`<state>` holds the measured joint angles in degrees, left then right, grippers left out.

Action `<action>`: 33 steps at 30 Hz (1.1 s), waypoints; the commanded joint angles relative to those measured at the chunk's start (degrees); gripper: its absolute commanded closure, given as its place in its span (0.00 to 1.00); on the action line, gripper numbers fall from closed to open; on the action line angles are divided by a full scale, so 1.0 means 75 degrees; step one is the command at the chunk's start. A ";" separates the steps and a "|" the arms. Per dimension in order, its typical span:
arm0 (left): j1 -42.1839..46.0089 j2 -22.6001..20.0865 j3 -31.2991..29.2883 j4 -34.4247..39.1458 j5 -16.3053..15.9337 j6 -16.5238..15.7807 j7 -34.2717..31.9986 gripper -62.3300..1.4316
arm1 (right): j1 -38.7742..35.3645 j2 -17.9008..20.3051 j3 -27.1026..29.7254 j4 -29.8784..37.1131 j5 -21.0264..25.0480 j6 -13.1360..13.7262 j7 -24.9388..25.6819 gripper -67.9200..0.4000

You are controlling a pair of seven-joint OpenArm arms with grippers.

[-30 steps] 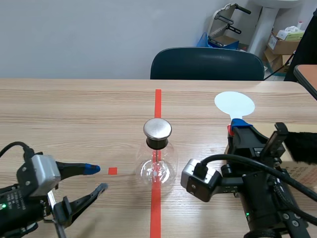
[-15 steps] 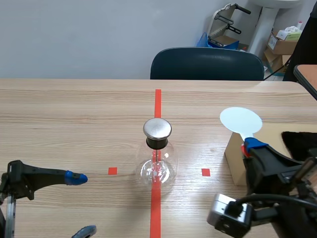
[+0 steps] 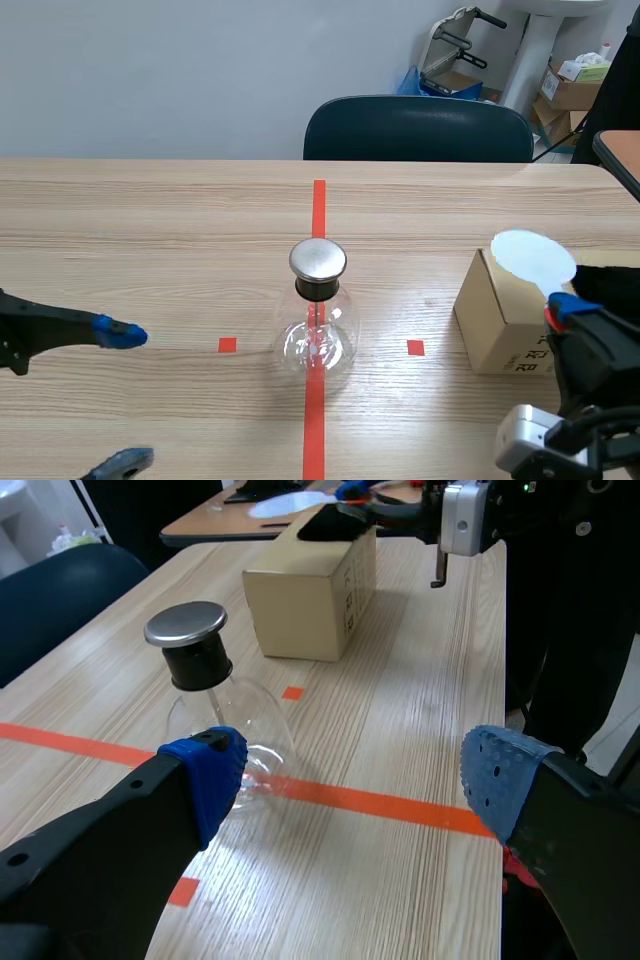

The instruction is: Do the electroscope experiment

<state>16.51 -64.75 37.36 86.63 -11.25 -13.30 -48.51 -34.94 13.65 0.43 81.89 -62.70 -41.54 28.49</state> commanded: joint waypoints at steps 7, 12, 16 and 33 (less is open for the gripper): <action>0.0105 -0.0262 -0.0026 0.0318 -0.0079 0.0015 -0.0047 0.24 | 0.0329 -0.0006 -0.0044 -0.0554 0.0000 -0.0443 -0.0026 0.97; 0.0125 -0.0265 -0.0026 0.0318 -0.0079 0.0015 0.0268 0.24 | 0.0344 -0.0003 -0.0044 -0.0769 -0.0184 -0.0443 -0.0181 0.97; 0.0125 -0.0417 -0.0026 0.0332 -0.0154 0.0015 0.0195 0.24 | 0.0344 -0.0003 -0.0044 -0.0880 -0.0347 -0.0443 -0.0388 0.97; 0.0122 -0.0941 -0.0029 0.0236 -0.0825 0.0699 0.0219 0.24 | 0.0367 -0.0003 -0.0052 -0.1078 -0.0667 -0.0443 -0.0516 0.96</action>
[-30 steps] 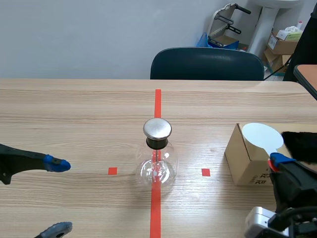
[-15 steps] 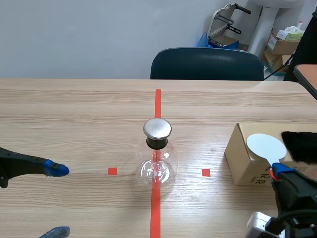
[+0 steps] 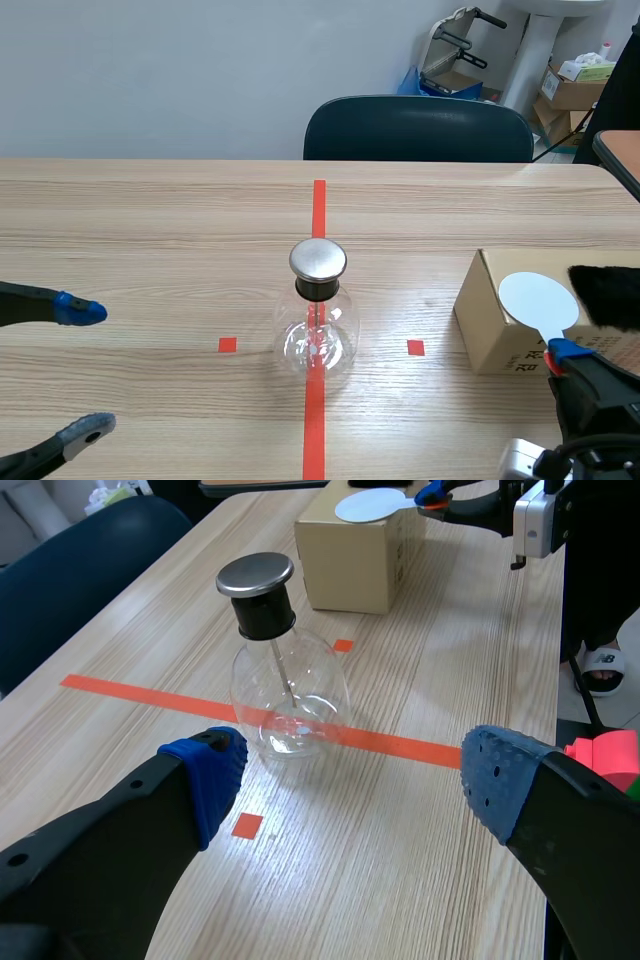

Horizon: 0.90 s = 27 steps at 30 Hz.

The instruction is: Do the electroscope experiment

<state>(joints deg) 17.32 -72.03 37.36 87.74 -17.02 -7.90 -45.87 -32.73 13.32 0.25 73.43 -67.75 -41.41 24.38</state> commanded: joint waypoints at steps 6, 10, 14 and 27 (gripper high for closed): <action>0.0015 -0.0012 -0.0029 0.0085 -0.0175 -0.0020 -0.0087 0.24 | 0.0073 0.0044 -0.0029 0.0050 0.0006 -0.0460 0.0058 0.72; 0.0015 -0.0038 -0.0029 0.0085 -0.0341 -0.0020 -0.0090 0.24 | 0.0073 0.0044 -0.0029 0.0050 0.0006 -0.0460 0.0055 0.33; 0.0015 -0.0035 -0.0029 0.0085 -0.0341 -0.0020 -0.0090 0.24 | 0.0073 0.0044 -0.0029 0.0050 0.0006 -0.0460 0.0055 0.02; 0.0015 -0.0032 -0.0029 0.0085 -0.0341 -0.0023 -0.0090 0.24 | 0.0070 0.0044 -0.0026 0.0052 0.0012 -0.0460 0.0050 0.00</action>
